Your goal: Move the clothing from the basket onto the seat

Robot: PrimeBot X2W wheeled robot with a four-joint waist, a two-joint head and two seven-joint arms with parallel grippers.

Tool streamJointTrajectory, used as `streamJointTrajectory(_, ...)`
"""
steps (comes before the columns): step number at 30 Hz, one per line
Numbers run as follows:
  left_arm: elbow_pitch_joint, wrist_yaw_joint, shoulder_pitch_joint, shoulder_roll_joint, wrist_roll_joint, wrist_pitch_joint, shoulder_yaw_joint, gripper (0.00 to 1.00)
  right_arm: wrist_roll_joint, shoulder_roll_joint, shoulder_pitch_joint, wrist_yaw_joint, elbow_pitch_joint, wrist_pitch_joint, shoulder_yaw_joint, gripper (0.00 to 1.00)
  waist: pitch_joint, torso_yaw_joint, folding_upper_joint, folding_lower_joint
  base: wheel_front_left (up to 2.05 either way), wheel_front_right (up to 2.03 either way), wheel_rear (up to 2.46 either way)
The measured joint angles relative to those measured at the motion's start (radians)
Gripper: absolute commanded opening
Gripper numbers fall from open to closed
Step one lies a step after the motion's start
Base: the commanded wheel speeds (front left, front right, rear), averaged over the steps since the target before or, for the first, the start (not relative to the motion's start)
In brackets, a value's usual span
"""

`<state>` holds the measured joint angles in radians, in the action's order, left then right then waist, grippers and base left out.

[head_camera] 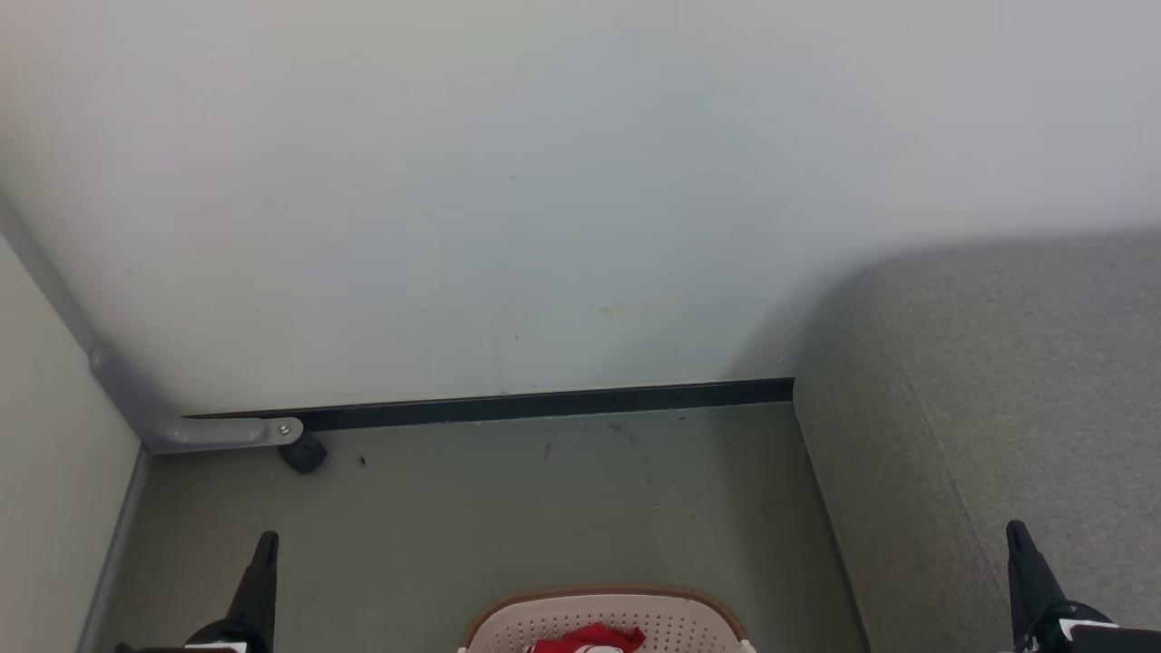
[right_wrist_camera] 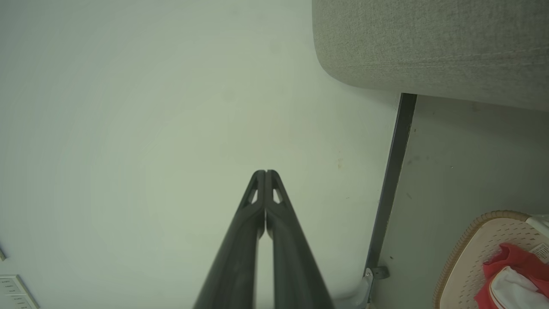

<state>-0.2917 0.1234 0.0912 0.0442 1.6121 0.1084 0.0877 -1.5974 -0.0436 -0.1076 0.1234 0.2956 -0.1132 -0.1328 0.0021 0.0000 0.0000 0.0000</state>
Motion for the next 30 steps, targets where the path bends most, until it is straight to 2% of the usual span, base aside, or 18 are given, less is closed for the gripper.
streamJointTrajectory(30,0.000,0.000,0.000,0.000,0.000,0.000,0.000,0.00,0.000,0.000,0.000,0.000,0.000,0.000,0.000,0.00,0.000,0.000,0.0000,0.0000,0.00,0.00,0.00)
